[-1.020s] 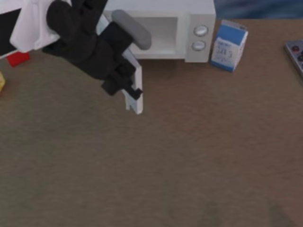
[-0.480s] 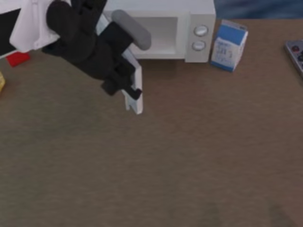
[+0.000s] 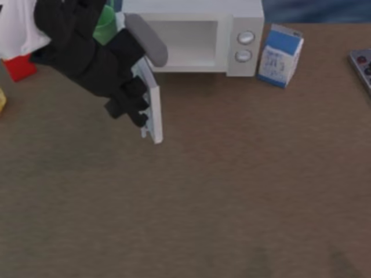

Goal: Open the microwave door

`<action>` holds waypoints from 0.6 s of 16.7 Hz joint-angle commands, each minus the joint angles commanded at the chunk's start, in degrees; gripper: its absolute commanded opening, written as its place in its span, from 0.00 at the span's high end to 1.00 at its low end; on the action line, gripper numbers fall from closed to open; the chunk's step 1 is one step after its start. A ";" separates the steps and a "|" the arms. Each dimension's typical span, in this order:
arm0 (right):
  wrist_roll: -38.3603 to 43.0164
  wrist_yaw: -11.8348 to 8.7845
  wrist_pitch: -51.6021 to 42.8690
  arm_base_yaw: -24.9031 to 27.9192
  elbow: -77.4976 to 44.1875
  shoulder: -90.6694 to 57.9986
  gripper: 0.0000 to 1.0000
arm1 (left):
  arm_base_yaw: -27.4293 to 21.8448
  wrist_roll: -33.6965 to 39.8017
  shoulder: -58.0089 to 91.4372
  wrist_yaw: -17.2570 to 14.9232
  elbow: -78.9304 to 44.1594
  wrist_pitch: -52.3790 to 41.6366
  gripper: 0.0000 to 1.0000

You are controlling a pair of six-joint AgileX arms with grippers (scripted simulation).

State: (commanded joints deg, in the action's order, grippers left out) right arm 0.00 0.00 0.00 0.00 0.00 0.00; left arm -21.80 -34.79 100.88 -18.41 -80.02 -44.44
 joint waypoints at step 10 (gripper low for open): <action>0.00 0.00 0.00 0.00 0.00 0.00 0.00 | 0.28 -0.72 -0.03 -0.36 0.11 -0.27 1.00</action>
State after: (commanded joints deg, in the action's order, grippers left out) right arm 0.00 0.00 0.00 0.00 0.00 0.00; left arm -21.52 -35.51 100.85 -18.77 -79.92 -44.71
